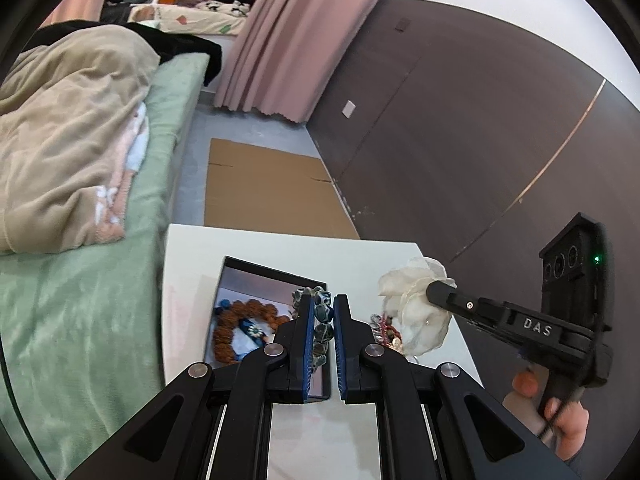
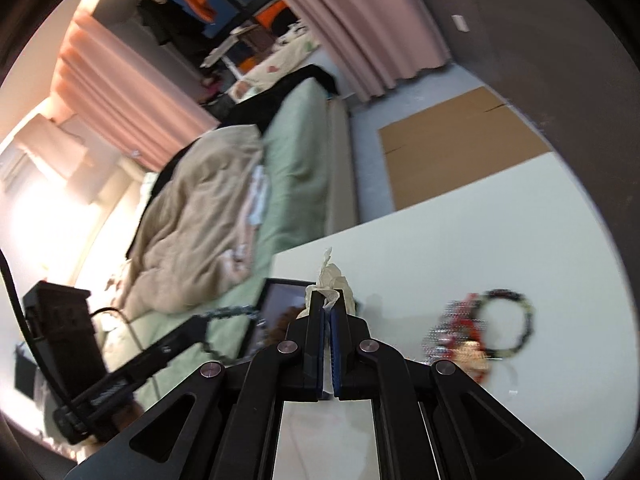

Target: Organize jewelry

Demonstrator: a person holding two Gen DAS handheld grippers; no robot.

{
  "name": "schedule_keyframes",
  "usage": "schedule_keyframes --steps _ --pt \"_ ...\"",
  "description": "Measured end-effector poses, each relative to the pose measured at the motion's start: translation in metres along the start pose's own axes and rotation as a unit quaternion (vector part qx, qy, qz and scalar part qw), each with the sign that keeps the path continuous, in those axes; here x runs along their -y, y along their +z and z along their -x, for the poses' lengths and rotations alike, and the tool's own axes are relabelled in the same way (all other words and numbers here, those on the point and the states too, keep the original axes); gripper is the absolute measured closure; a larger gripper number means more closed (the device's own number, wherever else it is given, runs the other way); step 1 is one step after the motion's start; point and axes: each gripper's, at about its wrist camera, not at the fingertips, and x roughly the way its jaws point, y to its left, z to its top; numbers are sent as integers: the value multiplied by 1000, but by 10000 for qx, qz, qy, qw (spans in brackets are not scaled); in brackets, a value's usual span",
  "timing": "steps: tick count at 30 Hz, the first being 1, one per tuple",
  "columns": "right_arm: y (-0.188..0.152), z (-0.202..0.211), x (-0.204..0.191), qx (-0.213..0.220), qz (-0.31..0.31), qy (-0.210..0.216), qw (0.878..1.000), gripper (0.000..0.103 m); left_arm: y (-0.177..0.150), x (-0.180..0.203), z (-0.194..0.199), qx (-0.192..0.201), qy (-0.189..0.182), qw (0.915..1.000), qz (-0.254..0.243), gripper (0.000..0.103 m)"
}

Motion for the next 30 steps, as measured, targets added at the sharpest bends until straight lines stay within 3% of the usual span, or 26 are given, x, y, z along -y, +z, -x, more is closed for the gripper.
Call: schedule_keyframes --steps 5,6,7,9,18,20,22,24,28,30 --pt "-1 -35 -20 -140 65 500 9986 98 2 -10 0 17 80 9999 75 94" --pt "-1 -44 -23 -252 74 480 9985 90 2 -12 0 13 97 9999 95 94" --pt "-1 -50 -23 -390 38 488 9980 67 3 -15 -1 2 115 9999 121 94" --pt "-4 -53 -18 -463 -71 490 9977 48 4 -20 -3 -12 142 9998 165 94" --pt "-2 -17 10 -419 -1 -244 9988 47 3 -16 -22 -240 138 9995 164 93" --pt "-4 -10 26 -500 -111 -450 9977 47 4 -12 -27 -304 262 9992 89 87" --pt "-5 -6 39 -600 -204 -650 9959 47 3 -9 -32 -401 300 9987 25 47" --pt "-7 -5 52 -684 -284 -783 9942 47 1 -8 -29 -268 271 9992 84 30" --pt "-11 -10 69 -911 -375 -973 9904 49 1 -1 -29 -234 171 9995 101 29" --pt "-13 -14 74 -1036 -362 -1070 9882 54 -1 3 -31 -232 203 9995 59 29"
